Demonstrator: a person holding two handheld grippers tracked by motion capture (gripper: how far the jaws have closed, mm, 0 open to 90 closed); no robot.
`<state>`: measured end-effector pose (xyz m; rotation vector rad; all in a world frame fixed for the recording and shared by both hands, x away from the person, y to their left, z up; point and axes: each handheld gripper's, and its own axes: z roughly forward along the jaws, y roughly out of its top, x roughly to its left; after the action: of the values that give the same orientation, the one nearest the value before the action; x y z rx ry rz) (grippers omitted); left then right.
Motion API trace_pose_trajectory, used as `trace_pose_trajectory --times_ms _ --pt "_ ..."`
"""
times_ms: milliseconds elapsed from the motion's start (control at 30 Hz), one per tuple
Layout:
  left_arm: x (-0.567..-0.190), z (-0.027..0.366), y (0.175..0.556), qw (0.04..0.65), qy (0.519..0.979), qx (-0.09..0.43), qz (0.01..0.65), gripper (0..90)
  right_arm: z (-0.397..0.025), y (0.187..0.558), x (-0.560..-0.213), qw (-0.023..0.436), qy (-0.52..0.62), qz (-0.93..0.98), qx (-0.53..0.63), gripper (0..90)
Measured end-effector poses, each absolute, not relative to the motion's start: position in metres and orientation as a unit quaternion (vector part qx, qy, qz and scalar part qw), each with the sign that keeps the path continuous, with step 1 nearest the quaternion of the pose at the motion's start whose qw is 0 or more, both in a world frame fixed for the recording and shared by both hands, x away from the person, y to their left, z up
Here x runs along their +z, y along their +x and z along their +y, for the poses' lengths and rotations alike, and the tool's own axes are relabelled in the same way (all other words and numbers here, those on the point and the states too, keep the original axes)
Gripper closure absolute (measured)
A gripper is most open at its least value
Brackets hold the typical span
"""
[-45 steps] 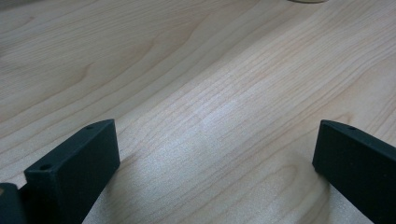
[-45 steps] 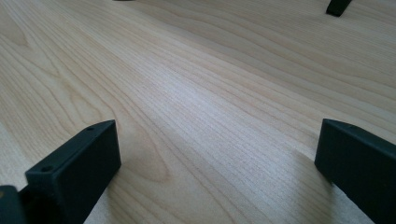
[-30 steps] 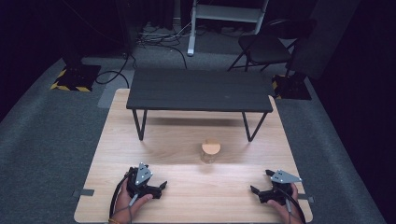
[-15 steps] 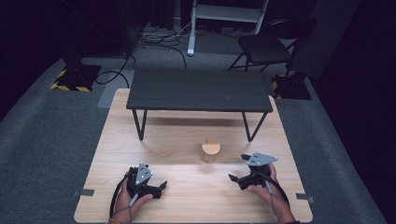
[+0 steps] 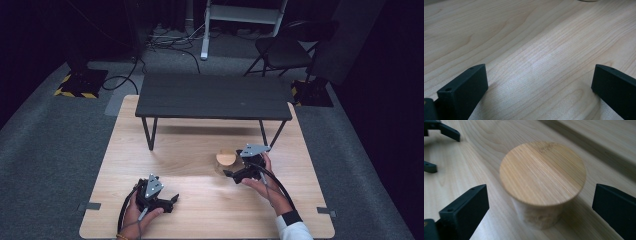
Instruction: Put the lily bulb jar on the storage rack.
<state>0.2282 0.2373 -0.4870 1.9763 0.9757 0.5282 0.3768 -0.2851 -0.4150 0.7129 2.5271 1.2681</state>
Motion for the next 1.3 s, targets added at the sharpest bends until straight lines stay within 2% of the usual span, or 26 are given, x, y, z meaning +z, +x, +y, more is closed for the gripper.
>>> trace_pose_trajectory --times_ms 267,300,367,667,833,1300 --pt "-0.487 0.237 0.228 0.424 0.790 0.211 0.390 0.5 -0.268 0.389 -0.437 0.098 0.265 0.856 0.432 3.8" --pt "-0.487 0.237 0.228 0.424 0.790 0.211 0.390 0.5 -0.267 0.390 -0.441 0.096 0.269 0.853 0.437 8.3" --pt "-0.487 0.237 0.228 0.424 0.790 0.211 0.390 0.5 -0.265 0.387 -0.446 0.108 0.266 0.847 0.447 22.8" --pt "-0.487 0.237 0.228 0.424 0.790 0.211 0.390 0.5 -0.260 0.375 -0.433 0.125 0.284 0.846 0.435 24.2" --pt "-0.487 0.237 0.228 0.423 0.790 0.211 0.390 0.5 -0.265 0.362 -0.408 0.140 0.274 0.843 0.441 24.2" --pt "-0.487 0.237 0.228 0.423 0.789 0.212 0.392 0.5 -0.276 0.358 -0.294 0.170 0.266 0.839 0.443 24.3"
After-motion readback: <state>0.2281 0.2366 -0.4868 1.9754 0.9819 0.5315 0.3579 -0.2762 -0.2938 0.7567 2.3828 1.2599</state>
